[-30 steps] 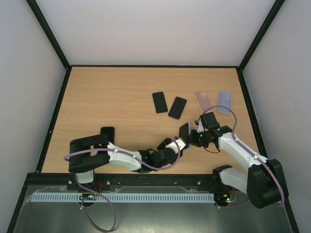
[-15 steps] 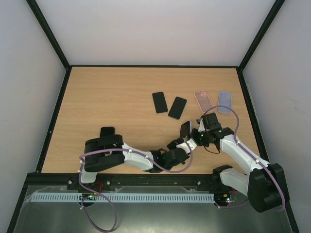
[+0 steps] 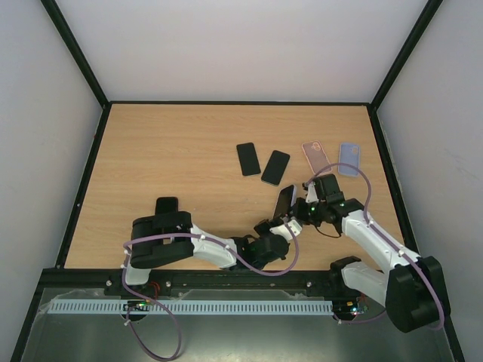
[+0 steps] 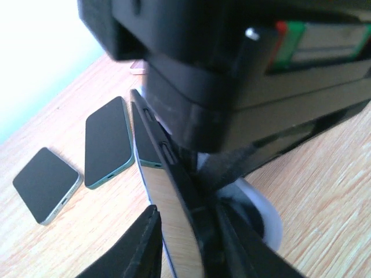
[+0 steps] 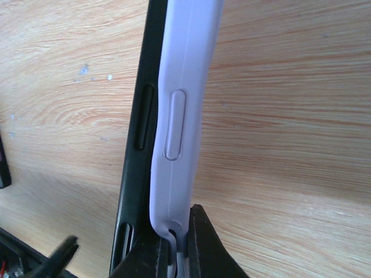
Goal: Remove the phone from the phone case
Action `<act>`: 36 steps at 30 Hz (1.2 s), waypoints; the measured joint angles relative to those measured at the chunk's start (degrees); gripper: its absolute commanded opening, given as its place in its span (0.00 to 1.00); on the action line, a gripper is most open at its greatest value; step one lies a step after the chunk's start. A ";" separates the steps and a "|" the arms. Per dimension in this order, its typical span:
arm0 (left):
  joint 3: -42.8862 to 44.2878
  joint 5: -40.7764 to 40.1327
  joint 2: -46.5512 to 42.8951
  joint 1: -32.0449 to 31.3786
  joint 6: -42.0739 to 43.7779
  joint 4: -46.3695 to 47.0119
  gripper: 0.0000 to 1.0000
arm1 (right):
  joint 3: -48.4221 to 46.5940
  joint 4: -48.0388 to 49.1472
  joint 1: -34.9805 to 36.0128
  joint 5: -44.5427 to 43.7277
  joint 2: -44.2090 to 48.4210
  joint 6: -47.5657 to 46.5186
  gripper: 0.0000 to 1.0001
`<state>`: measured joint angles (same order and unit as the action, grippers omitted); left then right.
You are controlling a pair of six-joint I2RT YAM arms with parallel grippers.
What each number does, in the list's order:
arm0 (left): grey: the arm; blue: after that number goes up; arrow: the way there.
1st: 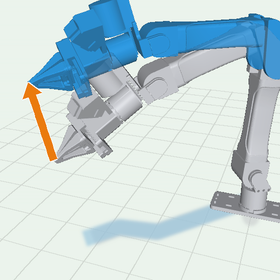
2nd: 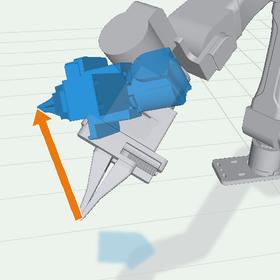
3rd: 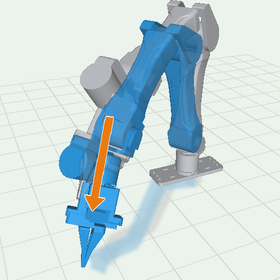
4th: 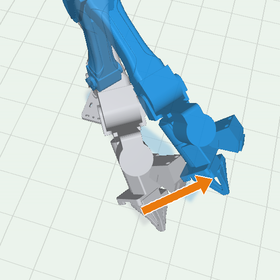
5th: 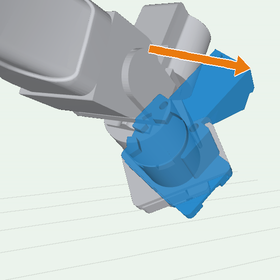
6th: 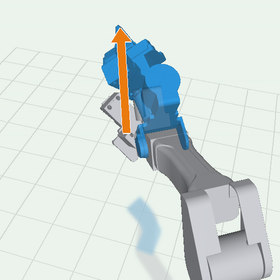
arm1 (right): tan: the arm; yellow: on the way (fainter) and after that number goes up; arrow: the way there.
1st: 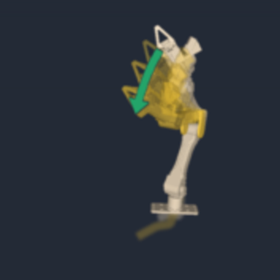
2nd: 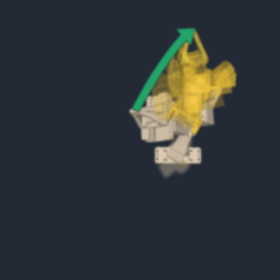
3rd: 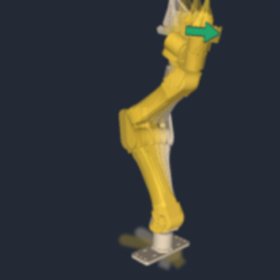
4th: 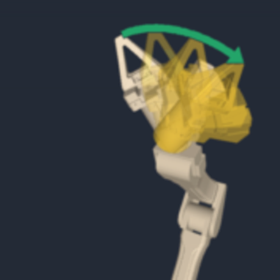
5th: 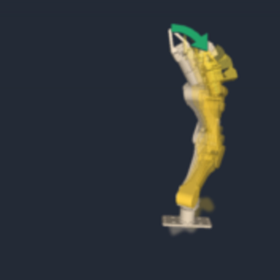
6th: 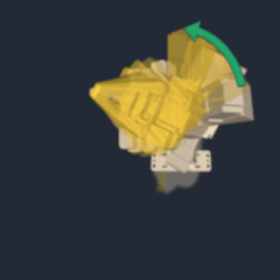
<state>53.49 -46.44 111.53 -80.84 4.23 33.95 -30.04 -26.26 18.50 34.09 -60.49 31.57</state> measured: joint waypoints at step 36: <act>-5.16 -2.43 -26.47 19.58 -10.12 -20.22 0.03 | -18.32 2.27 -2.49 -19.08 -0.61 -18.43 0.02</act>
<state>48.34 -48.86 85.06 -61.25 -5.89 13.74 -48.36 -23.99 16.01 15.00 -61.10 13.15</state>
